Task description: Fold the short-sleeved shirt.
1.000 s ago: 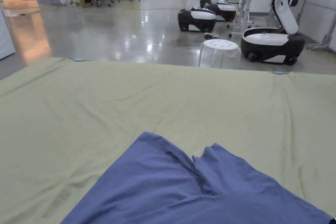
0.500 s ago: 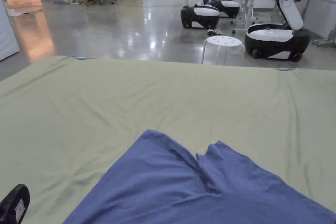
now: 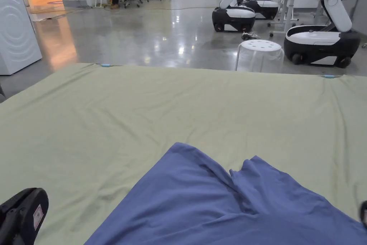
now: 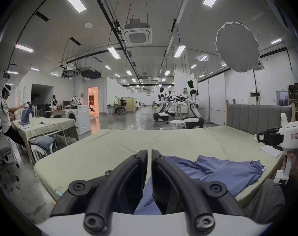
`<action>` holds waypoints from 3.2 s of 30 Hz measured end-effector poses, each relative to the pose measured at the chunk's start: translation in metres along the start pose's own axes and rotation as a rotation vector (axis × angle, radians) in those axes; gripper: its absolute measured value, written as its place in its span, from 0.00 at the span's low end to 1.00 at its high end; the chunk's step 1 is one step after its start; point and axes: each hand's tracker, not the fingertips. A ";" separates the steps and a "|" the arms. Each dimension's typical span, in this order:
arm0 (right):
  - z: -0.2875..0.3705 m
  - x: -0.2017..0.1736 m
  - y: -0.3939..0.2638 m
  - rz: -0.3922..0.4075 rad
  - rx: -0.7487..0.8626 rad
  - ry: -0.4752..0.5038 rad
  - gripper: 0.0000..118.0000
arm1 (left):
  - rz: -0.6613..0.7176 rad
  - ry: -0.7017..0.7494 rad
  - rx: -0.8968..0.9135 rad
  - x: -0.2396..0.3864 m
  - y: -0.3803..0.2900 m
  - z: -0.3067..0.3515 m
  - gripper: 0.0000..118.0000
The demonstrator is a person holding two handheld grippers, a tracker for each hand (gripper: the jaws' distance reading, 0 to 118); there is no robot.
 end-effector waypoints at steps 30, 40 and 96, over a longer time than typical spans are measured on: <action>-0.020 -0.005 -0.036 -0.014 -0.162 0.077 0.00 | 0.569 -0.050 -0.665 -0.144 -0.147 -0.085 0.62; -0.017 0.002 -0.041 -0.008 -0.192 0.054 0.00 | 0.478 -0.044 -0.728 -0.120 -0.158 -0.115 0.06; -0.128 0.132 0.215 -0.007 -0.050 -0.074 0.04 | 0.132 -0.197 -0.163 -0.066 0.124 -0.198 0.04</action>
